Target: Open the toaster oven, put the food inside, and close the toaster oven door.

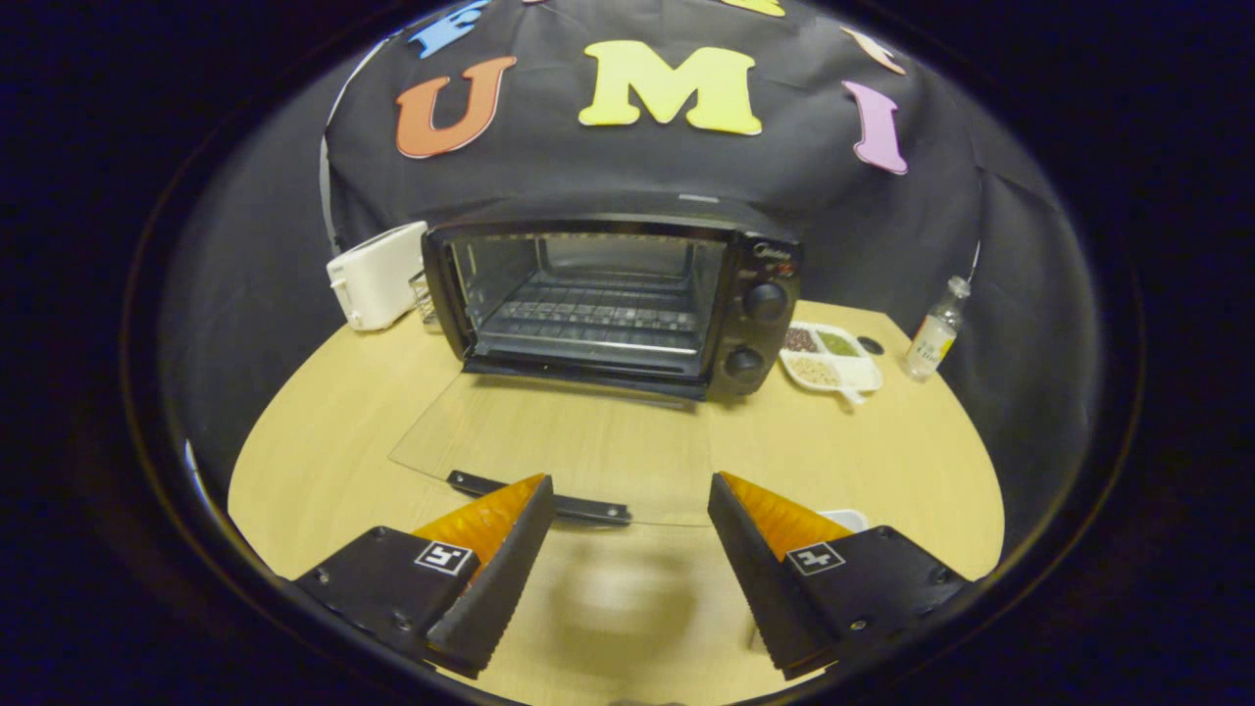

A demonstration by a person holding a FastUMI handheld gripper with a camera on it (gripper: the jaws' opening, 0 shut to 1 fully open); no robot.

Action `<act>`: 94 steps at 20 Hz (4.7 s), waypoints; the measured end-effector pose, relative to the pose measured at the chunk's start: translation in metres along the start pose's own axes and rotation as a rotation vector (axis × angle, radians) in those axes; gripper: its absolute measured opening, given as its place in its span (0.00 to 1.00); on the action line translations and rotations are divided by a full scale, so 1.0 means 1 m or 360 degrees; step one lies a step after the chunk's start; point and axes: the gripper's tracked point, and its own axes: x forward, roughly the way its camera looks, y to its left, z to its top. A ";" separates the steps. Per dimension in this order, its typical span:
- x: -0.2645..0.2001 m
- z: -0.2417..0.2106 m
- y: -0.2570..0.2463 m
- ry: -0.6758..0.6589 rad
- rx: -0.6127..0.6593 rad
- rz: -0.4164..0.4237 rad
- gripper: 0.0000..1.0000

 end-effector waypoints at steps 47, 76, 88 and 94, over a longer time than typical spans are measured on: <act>-0.060 0.043 -0.052 0.0208 0.1147 0.0851 0.17; 0.195 0.126 0.078 -0.0271 0.1563 0.0249 0.21; 0.174 0.119 0.073 -0.0239 0.0737 -0.0001 0.96; 0.108 0.110 0.081 -0.0203 0.0384 0.0071 0.97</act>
